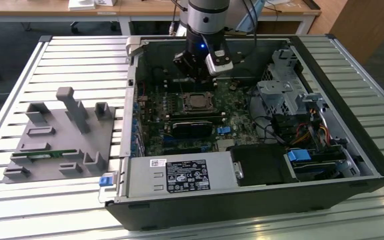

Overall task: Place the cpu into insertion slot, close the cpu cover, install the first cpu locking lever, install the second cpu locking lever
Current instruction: 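Install the first cpu locking lever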

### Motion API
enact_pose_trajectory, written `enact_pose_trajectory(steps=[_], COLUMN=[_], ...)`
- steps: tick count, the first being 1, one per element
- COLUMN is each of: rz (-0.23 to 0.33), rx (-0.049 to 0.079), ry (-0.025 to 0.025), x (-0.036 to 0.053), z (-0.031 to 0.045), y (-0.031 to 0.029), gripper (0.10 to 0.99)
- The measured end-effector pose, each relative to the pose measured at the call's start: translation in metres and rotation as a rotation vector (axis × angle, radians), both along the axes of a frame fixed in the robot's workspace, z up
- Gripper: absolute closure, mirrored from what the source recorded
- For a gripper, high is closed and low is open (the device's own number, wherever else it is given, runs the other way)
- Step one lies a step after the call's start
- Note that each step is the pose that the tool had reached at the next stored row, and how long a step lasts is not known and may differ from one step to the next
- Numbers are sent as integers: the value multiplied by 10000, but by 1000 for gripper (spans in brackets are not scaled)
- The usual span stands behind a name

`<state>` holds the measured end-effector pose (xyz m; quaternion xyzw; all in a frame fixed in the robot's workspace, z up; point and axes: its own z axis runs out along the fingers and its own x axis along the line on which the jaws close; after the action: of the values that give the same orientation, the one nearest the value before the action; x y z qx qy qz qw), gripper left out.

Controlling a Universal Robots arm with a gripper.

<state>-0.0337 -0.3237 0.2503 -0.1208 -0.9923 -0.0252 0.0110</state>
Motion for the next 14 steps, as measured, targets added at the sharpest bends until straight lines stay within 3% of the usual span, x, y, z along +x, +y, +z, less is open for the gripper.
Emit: enact_pose_trajectory(steps=[1, 3, 6, 10, 14], rz=[55, 294, 743, 1304, 1981], rx=[104, 150, 167, 168, 168], ry=[-5, -22, -76, -198, -248], x=[0, 0, 0, 0, 0], z=[0, 0, -1, -3, -5], y=[0, 0, 0, 0, 0], gripper=[980, 980, 980, 980, 980])
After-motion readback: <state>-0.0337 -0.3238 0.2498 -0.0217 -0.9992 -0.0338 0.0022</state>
